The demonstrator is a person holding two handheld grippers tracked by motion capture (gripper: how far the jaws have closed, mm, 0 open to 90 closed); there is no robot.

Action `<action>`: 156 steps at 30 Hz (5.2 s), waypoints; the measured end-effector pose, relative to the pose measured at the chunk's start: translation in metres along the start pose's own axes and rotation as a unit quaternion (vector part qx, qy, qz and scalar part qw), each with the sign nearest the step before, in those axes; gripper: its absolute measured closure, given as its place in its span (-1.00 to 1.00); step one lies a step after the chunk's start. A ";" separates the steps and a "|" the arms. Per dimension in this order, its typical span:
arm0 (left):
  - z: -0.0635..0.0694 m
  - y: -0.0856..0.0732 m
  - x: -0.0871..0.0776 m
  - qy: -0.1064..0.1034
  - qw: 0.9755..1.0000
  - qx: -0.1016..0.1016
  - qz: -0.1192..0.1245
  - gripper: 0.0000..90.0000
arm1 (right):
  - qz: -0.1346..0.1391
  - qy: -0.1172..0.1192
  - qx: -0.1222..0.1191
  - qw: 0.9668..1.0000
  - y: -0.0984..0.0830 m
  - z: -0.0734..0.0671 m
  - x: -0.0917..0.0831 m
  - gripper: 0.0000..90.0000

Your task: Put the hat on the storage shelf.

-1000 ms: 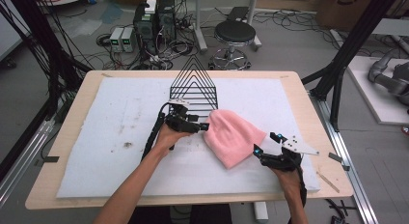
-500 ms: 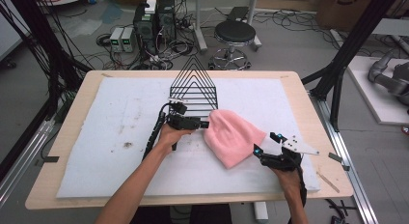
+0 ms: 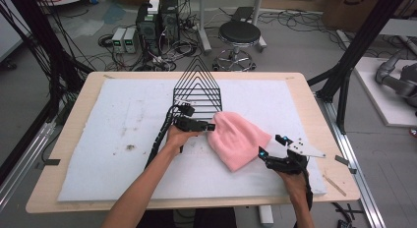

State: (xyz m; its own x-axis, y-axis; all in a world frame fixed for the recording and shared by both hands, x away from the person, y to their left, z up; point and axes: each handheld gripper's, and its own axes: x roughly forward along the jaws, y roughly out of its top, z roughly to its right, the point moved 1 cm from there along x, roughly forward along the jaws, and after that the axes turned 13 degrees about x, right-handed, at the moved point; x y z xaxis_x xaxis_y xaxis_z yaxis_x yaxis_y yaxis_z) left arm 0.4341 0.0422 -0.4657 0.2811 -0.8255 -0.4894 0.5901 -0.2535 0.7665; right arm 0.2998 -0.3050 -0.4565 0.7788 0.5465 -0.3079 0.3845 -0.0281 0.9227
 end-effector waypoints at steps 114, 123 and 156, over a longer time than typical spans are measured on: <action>0.119 0.076 -0.182 0.011 0.917 0.398 -0.019 0.93 | -0.097 0.173 -0.048 0.979 0.033 -0.048 0.038 -0.62; 0.131 0.087 -0.204 0.020 0.910 0.414 -0.007 0.92 | -0.132 0.234 -0.069 0.961 0.036 -0.084 0.063 -0.62; 0.141 0.097 -0.204 0.021 0.905 0.425 -0.004 0.92 | -0.158 0.295 -0.105 0.936 0.041 -0.103 0.087 0.68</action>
State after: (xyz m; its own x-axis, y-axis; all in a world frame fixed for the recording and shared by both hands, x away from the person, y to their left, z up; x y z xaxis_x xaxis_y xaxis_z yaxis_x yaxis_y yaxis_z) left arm 0.3268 0.1152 -0.2330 0.3181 -0.8072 -0.4973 -0.1981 -0.5695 0.7978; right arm 0.3324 -0.1726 -0.4218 0.2094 0.8689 -0.4485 0.3954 0.3442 0.8515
